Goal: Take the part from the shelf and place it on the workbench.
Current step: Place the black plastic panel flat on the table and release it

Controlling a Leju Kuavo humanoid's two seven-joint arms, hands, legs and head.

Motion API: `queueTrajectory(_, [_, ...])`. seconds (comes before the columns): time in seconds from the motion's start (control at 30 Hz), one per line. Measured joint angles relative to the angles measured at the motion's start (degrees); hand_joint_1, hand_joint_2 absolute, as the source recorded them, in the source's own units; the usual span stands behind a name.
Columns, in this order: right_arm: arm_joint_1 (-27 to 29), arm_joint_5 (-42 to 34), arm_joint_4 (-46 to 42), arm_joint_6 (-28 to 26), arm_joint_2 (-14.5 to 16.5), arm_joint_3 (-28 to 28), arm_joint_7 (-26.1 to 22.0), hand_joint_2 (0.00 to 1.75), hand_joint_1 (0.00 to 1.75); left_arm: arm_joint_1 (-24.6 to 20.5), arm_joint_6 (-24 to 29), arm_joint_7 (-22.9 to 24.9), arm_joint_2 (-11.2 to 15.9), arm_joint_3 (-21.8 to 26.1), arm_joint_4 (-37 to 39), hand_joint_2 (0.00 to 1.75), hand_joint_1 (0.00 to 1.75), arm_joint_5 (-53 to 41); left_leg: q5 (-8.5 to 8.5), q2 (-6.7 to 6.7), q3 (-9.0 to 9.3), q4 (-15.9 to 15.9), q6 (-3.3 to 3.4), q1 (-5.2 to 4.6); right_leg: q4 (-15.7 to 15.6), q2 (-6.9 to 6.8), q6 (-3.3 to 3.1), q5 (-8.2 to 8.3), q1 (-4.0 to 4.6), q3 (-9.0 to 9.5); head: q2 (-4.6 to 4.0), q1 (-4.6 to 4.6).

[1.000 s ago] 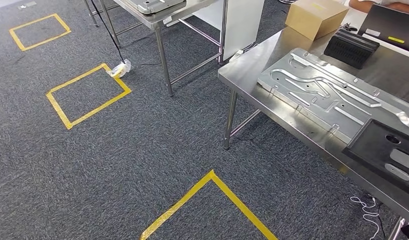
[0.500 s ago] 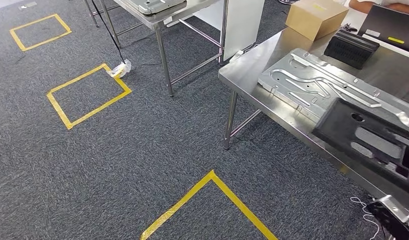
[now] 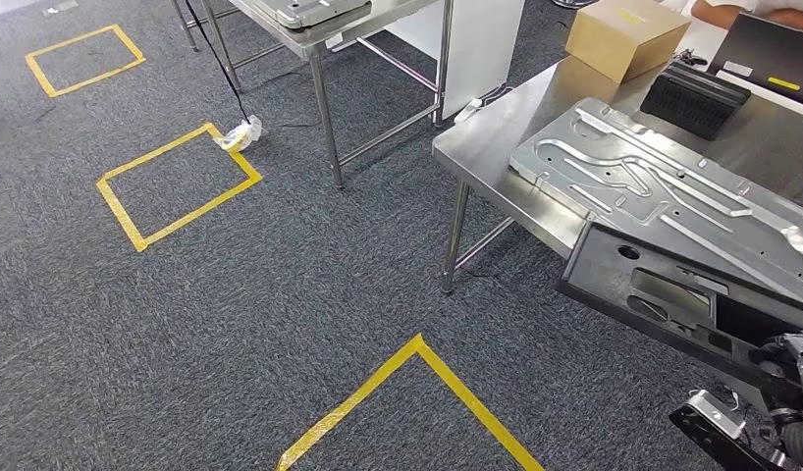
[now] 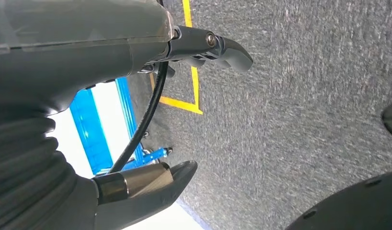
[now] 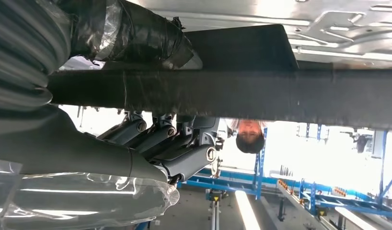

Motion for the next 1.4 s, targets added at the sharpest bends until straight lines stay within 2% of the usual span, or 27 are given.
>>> queueTrajectory(0.07, [0.16,-0.19,0.14,0.11,-0.48,0.13,0.19,1.75,1.75,0.10,0.04,-0.14,0.17,-0.01,0.01,1.75,0.00,0.00,-1.29,-0.13,-0.38,1.81,-1.52,0.58,-5.99,-0.38,1.35,3.35,-0.83,2.64,0.00,0.05])
queueTrajectory(0.1, [0.25,-0.35,0.13,0.15,-0.76,0.16,0.26,1.75,1.75,0.12,0.08,-0.20,0.27,-0.01,0.01,1.75,0.00,-0.01,-2.20,-0.18,-0.76,3.13,-2.30,0.76,-8.04,-0.43,1.35,3.98,-1.02,3.53,0.00,0.09])
queueTrajectory(0.17, [0.68,-0.67,0.19,0.29,-1.15,0.29,0.48,1.75,1.75,0.07,0.08,-0.30,0.48,-0.02,0.02,1.75,0.00,-0.02,-3.59,-0.25,-1.27,4.75,-3.35,0.54,-8.07,-0.26,0.03,3.01,-0.94,3.52,0.00,0.10])
queueTrajectory(0.23, [1.20,-0.83,0.15,0.38,-1.50,0.38,0.76,1.75,1.75,-0.08,0.07,-0.38,0.34,-0.03,0.01,1.75,0.00,-0.07,-4.24,-0.28,-0.98,5.10,-3.77,0.67,-7.48,0.05,-1.69,2.29,-0.80,3.38,0.00,0.00])
queueTrajectory(0.3, [1.44,-0.83,0.02,0.37,-1.81,0.39,1.05,1.75,1.75,-0.13,0.19,-0.38,0.30,-0.04,-0.01,1.75,0.00,-0.15,-5.77,-1.15,-1.71,7.48,-3.72,0.95,-7.33,0.44,-2.49,1.89,-0.43,3.72,0.00,-0.11])
queueTrajectory(0.33, [1.52,-0.81,-0.07,0.36,-2.00,0.39,1.16,1.75,1.75,-0.11,0.28,-0.37,0.28,-0.04,-0.02,1.75,0.00,-0.18,-7.19,-1.71,-3.15,10.40,-3.46,0.92,-7.42,0.62,-2.78,1.76,-0.16,4.00,0.00,-0.17])
queueTrajectory(0.4, [1.78,-0.79,-0.20,0.35,-2.22,0.39,1.27,1.75,1.75,-0.01,0.37,-0.37,0.27,-0.04,-0.02,1.75,0.00,-0.24,-10.28,-2.40,-8.14,18.72,-2.63,0.30,-7.63,0.88,-3.27,1.45,0.48,4.50,0.00,-0.21])
queueTrajectory(0.43, [1.93,-0.79,-0.21,0.35,-2.26,0.39,1.28,1.75,1.75,0.04,0.39,-0.37,0.27,-0.04,-0.02,1.75,0.00,-0.27,-10.85,-2.54,-10.62,22.09,-2.09,-0.21,-7.71,0.99,-3.55,1.26,0.83,4.74,0.00,-0.21])
queueTrajectory(0.47, [2.08,-0.79,-0.21,0.35,-2.27,0.39,1.30,1.75,1.75,0.11,0.39,-0.37,0.27,-0.04,-0.02,1.75,0.00,-0.33,-10.26,-2.70,-12.33,23.60,-1.39,-0.83,-7.80,1.13,-3.84,1.03,1.18,5.04,0.00,-0.21])
queueTrajectory(0.5, [2.20,-0.79,-0.21,0.35,-2.28,0.39,1.31,1.75,1.75,0.21,0.39,-0.37,0.28,-0.04,-0.01,1.75,0.00,-0.40,-8.47,-2.88,-12.94,22.77,-0.45,-1.60,-7.95,1.32,-4.10,0.79,1.52,5.42,0.00,-0.21])
queueTrajectory(0.53, [2.31,-0.79,-0.21,0.34,-2.28,0.39,1.31,1.75,1.75,0.35,0.39,-0.37,0.31,-0.04,-0.01,1.75,0.00,-0.48,-5.82,-3.10,-12.45,19.76,0.74,-2.49,-8.20,1.56,-4.29,0.60,1.80,5.87,0.00,-0.20])
queueTrajectory(0.6, [2.55,-0.79,-0.16,0.34,-2.28,0.39,1.31,1.75,1.75,0.73,0.37,-0.38,0.62,-0.04,0.01,1.75,0.00,-0.61,-0.77,-3.78,-9.93,11.63,3.56,-4.38,-9.02,2.10,-4.41,0.36,2.08,6.81,0.00,-0.18])
queueTrajectory(0.63, [2.68,-0.79,-0.11,0.35,-2.27,0.39,1.31,1.75,1.75,0.88,0.35,-0.39,0.81,-0.05,0.02,1.75,0.00,-0.63,0.60,-4.00,-8.79,8.69,4.61,-4.98,-9.56,2.33,-4.34,0.31,2.08,7.23,0.00,-0.20])
queueTrajectory(0.67, [2.79,-0.79,-0.05,0.37,-2.28,0.39,1.33,1.75,1.75,0.94,0.33,-0.40,0.98,-0.06,0.02,1.75,0.00,-0.65,1.17,-4.13,-8.01,6.90,5.32,-5.30,-10.03,2.51,-4.20,0.40,2.06,7.77,0.00,-0.21])
queueTrajectory(0.73, [2.97,-0.80,0.01,0.47,-2.39,0.34,1.36,1.75,1.75,0.84,0.30,-0.41,1.04,-0.11,0.02,1.75,0.00,-0.68,1.23,-3.86,-6.46,4.92,5.65,-5.21,-10.65,2.51,-3.82,0.89,2.18,8.85,0.00,-0.26])
queueTrajectory(0.8, [2.98,-0.90,0.01,0.60,-2.72,0.22,1.34,1.75,1.75,0.74,0.26,-0.46,0.92,-0.22,0.02,1.75,0.00,-0.69,1.38,-3.56,-4.25,2.77,5.44,-4.83,-9.63,1.80,-3.44,0.64,2.36,9.19,0.00,-0.21])
queueTrajectory(0.83, [2.90,-0.95,0.01,0.65,-2.96,0.13,1.32,1.75,1.75,0.68,0.21,-0.51,0.85,-0.30,0.02,1.75,0.00,-0.70,1.40,-3.51,-3.28,1.97,5.21,-4.60,-7.83,1.42,-3.24,-0.27,2.44,8.37,0.00,-0.17])
queueTrajectory(0.93, [2.87,-1.07,0.06,0.89,-3.38,-0.12,1.31,1.75,1.75,0.58,0.14,-0.58,0.56,-0.52,0.02,1.75,0.00,-0.69,0.64,-3.45,-2.07,1.46,4.31,-4.20,1.30,0.89,-2.51,-4.24,2.22,2.38,0.00,-0.15])
queueTrajectory(0.97, [2.94,-1.10,0.11,1.01,-3.44,-0.16,1.31,1.75,1.75,0.60,0.13,-0.59,0.43,-0.56,0.02,1.75,0.00,-0.69,0.19,-3.44,-1.68,1.56,3.97,-4.06,2.92,0.86,-2.17,-4.33,2.05,0.84,0.00,-0.15])
queueTrajectory(1.0, [3.00,-1.13,0.18,1.10,-3.50,-0.19,1.31,1.75,1.75,0.60,0.13,-0.61,0.30,-0.58,0.02,1.75,0.00,-0.69,-0.31,-3.41,-1.17,1.72,3.64,-3.87,2.57,0.80,-1.78,-3.07,1.84,0.25,0.00,-0.15])
queueTrajectory(1.07, [3.01,-1.20,0.26,1.18,-3.62,-0.27,1.31,1.75,1.75,0.66,0.14,-0.61,0.10,-0.61,0.02,1.75,0.00,-0.68,-1.65,-3.27,0.11,2.30,2.91,-3.35,-3.32,0.52,-0.83,2.07,1.26,1.69,0.00,-0.14])
queueTrajectory(1.1, [3.03,-1.26,0.32,1.20,-3.63,-0.31,1.30,1.75,1.75,0.71,0.16,-0.61,0.08,-0.61,0.03,1.75,0.00,-0.68,-2.38,-3.22,0.64,2.75,2.47,-3.16,-6.51,0.32,-0.53,3.73,1.19,2.56,0.00,-0.08])
queueTrajectory(1.17, [3.08,-1.44,0.39,1.24,-3.75,-0.37,1.28,1.75,1.75,0.73,0.23,-0.61,0.09,-0.61,0.03,1.75,0.00,-0.67,-3.65,-3.10,0.91,3.63,1.66,-3.02,-9.58,0.08,-1.36,4.57,1.44,3.38,0.00,0.12])
queueTrajectory(1.23, [3.20,-1.55,0.42,1.26,-3.89,-0.40,1.27,1.75,1.75,0.65,0.28,-0.61,0.10,-0.61,0.02,1.75,0.00,-0.66,-4.33,-3.05,0.77,4.24,1.17,-3.07,-9.50,0.20,-3.02,4.15,1.74,3.46,0.00,0.22])
queueTrajectory(1.3, [3.30,-1.55,0.40,1.26,-3.95,-0.46,1.28,1.75,1.75,0.48,0.28,-0.61,0.05,-0.61,0.02,1.75,0.00,-0.66,-4.63,-3.08,0.12,6.41,0.71,-2.93,-9.64,0.42,-3.82,3.89,1.68,4.23,0.00,0.14])
queueTrajectory(1.33, [3.28,-1.55,0.39,1.25,-3.98,-0.52,1.29,1.75,1.75,0.40,0.28,-0.61,0.03,-0.61,0.02,1.75,0.00,-0.65,-5.02,-3.11,-1.21,8.92,0.40,-2.80,-9.78,0.50,-4.10,3.66,1.64,4.76,0.00,0.08])
queueTrajectory(1.4, [3.25,-1.55,0.39,1.27,-4.03,-0.67,1.29,1.75,1.75,0.28,0.27,-0.60,-0.02,-0.61,0.02,1.75,0.00,-0.60,-7.02,-3.15,-5.97,16.37,-0.16,-2.50,-10.01,0.55,-4.44,3.04,1.74,5.65,0.00,-0.03])
